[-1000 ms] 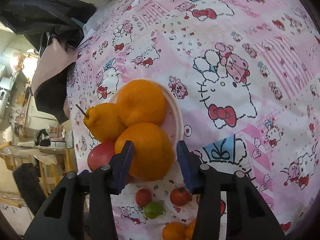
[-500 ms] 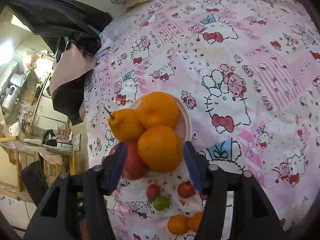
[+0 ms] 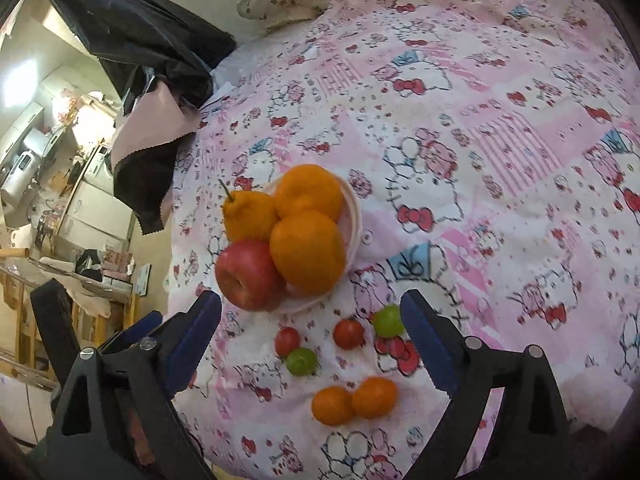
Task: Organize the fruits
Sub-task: 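Grasp a red cherry tomato with the left gripper while the right gripper grasps a tangerine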
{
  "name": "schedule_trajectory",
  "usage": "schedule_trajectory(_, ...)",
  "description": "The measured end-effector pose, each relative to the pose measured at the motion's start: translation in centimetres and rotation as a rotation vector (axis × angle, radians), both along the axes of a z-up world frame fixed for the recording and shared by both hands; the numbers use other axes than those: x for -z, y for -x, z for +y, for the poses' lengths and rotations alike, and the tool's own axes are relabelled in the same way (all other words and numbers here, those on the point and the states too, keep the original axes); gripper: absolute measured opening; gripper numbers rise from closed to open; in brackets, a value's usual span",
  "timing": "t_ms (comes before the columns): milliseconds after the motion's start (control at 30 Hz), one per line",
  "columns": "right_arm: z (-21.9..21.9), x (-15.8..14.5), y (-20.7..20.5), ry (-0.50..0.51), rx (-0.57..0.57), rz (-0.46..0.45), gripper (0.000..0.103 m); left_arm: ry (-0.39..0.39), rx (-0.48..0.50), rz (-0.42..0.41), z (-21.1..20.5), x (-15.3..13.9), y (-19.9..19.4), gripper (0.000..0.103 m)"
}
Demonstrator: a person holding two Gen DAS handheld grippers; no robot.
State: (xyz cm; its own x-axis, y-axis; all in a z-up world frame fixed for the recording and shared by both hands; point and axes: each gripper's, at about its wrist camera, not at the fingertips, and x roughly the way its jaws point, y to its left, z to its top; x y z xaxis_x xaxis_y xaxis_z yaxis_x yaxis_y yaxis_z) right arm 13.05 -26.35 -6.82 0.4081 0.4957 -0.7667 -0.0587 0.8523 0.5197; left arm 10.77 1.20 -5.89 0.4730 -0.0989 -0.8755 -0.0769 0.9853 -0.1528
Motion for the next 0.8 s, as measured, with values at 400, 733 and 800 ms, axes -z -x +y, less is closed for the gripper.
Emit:
schedule_trajectory(400, -2.0, 2.8, 2.7, -0.008, 0.064, 0.122, 0.093, 0.025, -0.002, 0.042, -1.5, 1.4, 1.8, 0.087)
schedule_trajectory(733, -2.5, 3.6, 1.9, -0.036, 0.113, 0.159, 0.093, 0.131, 0.035, 0.196, -3.5, 6.0, 0.3, 0.067)
schedule_trajectory(800, -2.5, 3.7, 1.8, -0.028, 0.111, 0.158, 0.093, 0.144, 0.038, 0.213, -4.0, 6.6, -0.6, 0.066)
